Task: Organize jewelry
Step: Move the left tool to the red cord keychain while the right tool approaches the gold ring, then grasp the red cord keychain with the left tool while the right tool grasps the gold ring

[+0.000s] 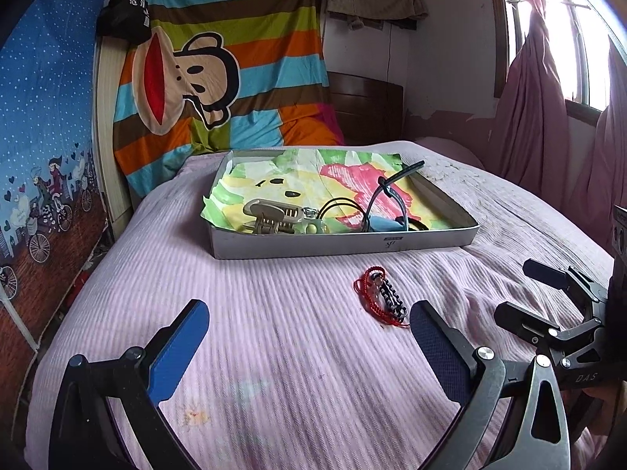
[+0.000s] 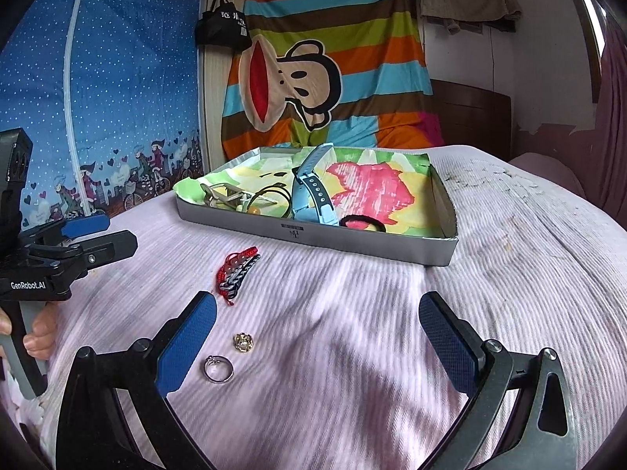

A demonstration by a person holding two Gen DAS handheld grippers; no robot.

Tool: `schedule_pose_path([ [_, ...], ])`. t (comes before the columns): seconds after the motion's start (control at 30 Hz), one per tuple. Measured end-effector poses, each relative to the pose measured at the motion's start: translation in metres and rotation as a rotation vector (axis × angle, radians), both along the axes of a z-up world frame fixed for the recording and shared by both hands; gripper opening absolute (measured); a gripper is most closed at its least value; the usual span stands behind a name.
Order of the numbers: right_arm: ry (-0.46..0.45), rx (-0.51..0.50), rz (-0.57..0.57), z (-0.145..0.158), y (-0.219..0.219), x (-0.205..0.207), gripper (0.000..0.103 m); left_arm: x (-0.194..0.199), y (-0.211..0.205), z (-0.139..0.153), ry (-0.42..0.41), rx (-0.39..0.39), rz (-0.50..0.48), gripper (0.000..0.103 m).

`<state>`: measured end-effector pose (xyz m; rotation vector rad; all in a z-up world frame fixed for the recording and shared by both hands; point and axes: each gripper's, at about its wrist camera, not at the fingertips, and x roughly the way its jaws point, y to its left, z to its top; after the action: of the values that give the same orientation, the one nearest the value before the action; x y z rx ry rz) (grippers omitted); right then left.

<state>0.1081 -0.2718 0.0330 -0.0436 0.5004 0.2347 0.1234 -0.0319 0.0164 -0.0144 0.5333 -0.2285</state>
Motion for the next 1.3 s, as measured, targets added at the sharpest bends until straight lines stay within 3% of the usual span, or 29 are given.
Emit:
schedule_pose_path([
  [0.13, 0.042, 0.004, 0.022, -0.006, 0.002, 0.007, 0.1, 0.01, -0.003, -0.005, 0.043, -0.005, -0.018, 0.096],
  [0.2, 0.064, 0.001, 0.034, -0.01, 0.004, 0.011, 0.091, 0.017, -0.005, -0.008, 0.068, -0.012, -0.028, 0.091],
  [0.27, 0.088, -0.005, 0.05, -0.014, 0.007, 0.015, 0.073, 0.023, -0.007, -0.011, 0.095, -0.016, -0.038, 0.086],
  [0.63, 0.17, -0.008, 0.153, -0.027, 0.02, 0.023, 0.037, 0.048, -0.029, -0.027, 0.205, -0.001, -0.127, 0.054],
  [1.0, 0.201, -0.047, 0.247, -0.031, 0.036, 0.019, 0.027, 0.062, -0.046, -0.032, 0.253, 0.026, -0.186, 0.037],
  [1.3, 0.251, -0.069, 0.237, -0.038, 0.041, 0.025, 0.018, 0.073, -0.052, -0.038, 0.289, 0.015, -0.202, 0.013],
])
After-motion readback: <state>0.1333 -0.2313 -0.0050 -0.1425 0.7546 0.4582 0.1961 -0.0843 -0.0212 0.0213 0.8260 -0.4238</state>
